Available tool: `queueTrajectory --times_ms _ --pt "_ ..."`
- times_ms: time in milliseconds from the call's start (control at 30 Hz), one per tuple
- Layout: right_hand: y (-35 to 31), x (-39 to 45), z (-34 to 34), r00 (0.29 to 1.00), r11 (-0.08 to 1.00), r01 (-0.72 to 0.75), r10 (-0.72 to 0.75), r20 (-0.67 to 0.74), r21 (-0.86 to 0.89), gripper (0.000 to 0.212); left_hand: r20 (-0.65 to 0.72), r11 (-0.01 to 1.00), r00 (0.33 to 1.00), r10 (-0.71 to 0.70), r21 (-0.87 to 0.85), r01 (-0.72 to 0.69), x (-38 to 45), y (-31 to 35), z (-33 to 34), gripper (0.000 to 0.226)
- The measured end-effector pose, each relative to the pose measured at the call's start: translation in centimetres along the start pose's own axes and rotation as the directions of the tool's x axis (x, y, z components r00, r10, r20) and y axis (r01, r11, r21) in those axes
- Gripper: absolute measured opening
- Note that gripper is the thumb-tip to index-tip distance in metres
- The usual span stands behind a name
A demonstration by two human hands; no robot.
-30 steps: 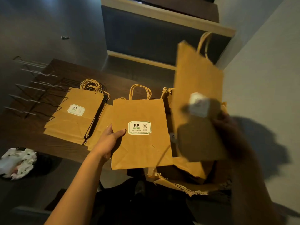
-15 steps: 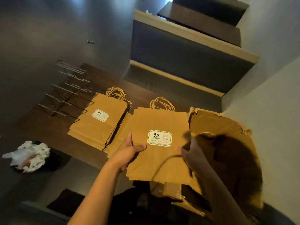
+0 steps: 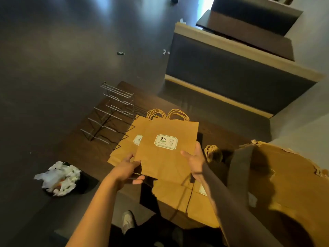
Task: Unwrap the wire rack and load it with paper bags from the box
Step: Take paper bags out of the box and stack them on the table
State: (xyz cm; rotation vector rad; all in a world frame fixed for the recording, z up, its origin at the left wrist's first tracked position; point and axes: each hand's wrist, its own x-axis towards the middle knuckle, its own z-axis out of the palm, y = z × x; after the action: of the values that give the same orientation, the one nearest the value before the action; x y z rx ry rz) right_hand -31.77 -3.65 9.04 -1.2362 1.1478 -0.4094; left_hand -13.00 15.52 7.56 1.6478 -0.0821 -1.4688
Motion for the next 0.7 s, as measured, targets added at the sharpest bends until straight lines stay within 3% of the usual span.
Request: queueTrajectory --times_ms 100,233,333,433,567,700 --pt "1.7 3.0 4.3 0.995 0.995 0.058 -0.063 -0.071 -0.076 0.046 -0.166 0.997 0.984 0.071 0.016 -0.069 2.7 -0.1 -2.5 0.018" --pt "3.6 7.2 8.8 0.995 0.981 -0.039 0.022 -0.094 -0.19 0.059 -0.328 0.985 0.93 0.167 0.106 -0.139 6.4 -0.9 -5.7 0.032" --pt "4.7 7.6 11.3 0.986 0.924 -0.162 0.136 -0.098 -0.346 0.077 -0.443 0.979 0.883 0.152 0.19 -0.073 8.5 -2.2 -7.6 0.031" --pt "6.1 6.9 12.7 0.962 0.814 -0.271 0.251 -0.109 -0.515 0.078 -0.534 0.979 0.84 0.095 0.204 0.019 10.1 -3.5 -9.2 0.034" --pt "7.0 5.9 13.7 0.947 0.766 -0.322 0.248 -0.206 -0.557 0.082 -0.547 0.997 0.837 0.031 0.08 0.016 11.2 -4.6 -10.2 0.046" --pt "7.6 5.6 14.0 0.956 0.792 -0.29 0.218 -0.196 -0.537 0.078 -0.49 0.998 0.871 0.033 -0.024 -0.052 10.5 -4.5 -10.0 0.067"
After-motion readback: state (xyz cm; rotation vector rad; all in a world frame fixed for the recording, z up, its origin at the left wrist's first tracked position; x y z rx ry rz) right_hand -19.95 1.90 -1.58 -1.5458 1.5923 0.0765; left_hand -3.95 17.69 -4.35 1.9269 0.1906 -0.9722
